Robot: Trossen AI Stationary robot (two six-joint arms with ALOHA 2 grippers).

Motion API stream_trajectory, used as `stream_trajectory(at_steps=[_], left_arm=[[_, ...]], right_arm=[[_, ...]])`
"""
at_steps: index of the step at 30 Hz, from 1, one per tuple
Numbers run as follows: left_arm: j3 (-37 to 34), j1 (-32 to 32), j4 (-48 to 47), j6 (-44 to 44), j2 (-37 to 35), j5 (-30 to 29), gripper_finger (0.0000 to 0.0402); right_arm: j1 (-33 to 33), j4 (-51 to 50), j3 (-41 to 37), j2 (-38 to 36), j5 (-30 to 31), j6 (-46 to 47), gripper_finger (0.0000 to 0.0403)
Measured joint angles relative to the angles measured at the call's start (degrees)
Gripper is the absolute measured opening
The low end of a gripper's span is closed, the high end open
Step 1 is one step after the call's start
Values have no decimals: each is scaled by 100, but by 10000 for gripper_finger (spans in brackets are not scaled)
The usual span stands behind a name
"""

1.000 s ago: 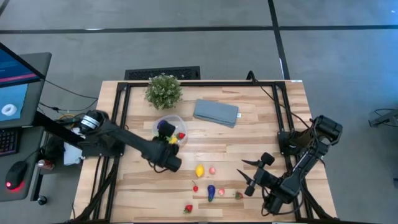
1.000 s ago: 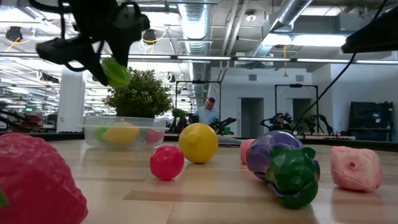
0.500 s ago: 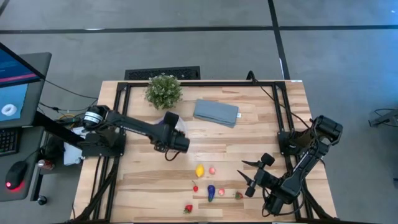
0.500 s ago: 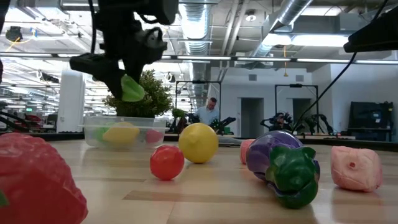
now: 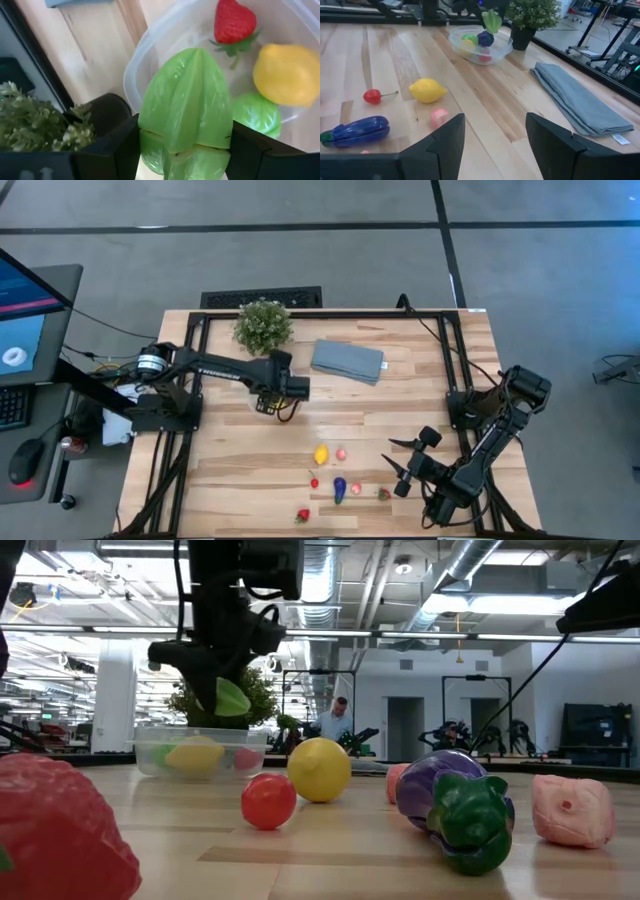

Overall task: Pick and placing Produce into tupperware
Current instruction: Put the light green star fruit into the transparent bin

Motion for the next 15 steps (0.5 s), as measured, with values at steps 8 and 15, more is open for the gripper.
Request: stream_trajectory(at_steps=[8,15], left_arm=[[0,278,288,231,0,366,210],[-235,458,628,385,0,674,210]], right_arm=[[0,0,0,0,-20,-1,234],[0,1,0,0,-22,0,234]])
